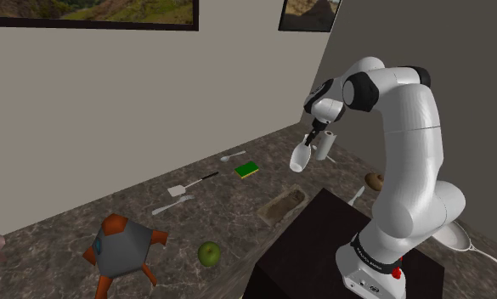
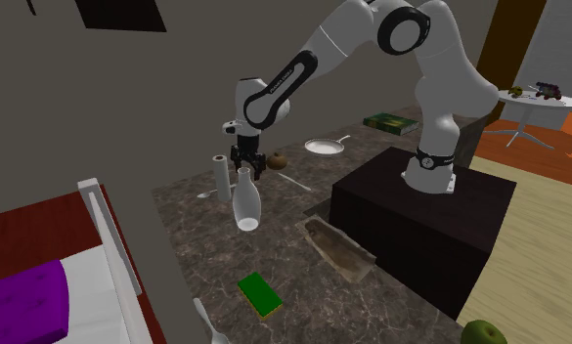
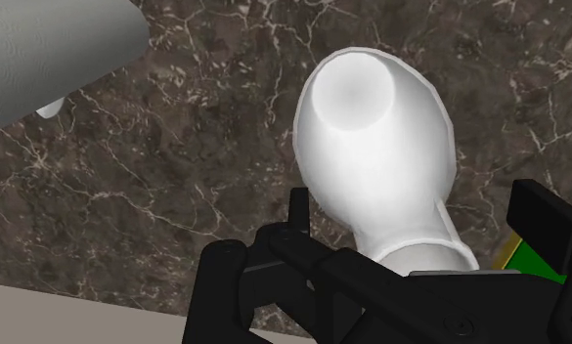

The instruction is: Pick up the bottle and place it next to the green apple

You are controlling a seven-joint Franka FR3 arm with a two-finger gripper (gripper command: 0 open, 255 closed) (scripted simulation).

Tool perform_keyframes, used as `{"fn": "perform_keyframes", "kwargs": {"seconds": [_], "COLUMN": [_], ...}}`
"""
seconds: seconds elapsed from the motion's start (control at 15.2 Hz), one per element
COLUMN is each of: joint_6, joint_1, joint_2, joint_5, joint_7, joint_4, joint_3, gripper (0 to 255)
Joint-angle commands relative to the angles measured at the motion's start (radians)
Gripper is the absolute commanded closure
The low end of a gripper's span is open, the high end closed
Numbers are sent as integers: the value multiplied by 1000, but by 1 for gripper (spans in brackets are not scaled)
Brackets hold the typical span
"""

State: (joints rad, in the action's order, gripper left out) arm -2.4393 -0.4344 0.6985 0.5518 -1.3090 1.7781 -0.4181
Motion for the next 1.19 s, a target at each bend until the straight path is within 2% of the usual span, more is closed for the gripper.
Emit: {"fn": "perform_keyframes", "kwargs": {"seconds": [0.0, 0.2, 0.26, 0.86, 1.12], "joint_6": [-1, 0, 0, -1, 30], "joint_1": [0, 0, 0, 0, 13], "joint_2": [1, 1, 1, 1, -38], "joint_5": [0, 0, 0, 0, -22], "joint_7": [0, 0, 0, 0, 16], "joint_4": [-1, -1, -1, -1, 6], "joint_3": [0, 0, 0, 0, -19], "gripper": [0, 0, 255, 255, 255]}}
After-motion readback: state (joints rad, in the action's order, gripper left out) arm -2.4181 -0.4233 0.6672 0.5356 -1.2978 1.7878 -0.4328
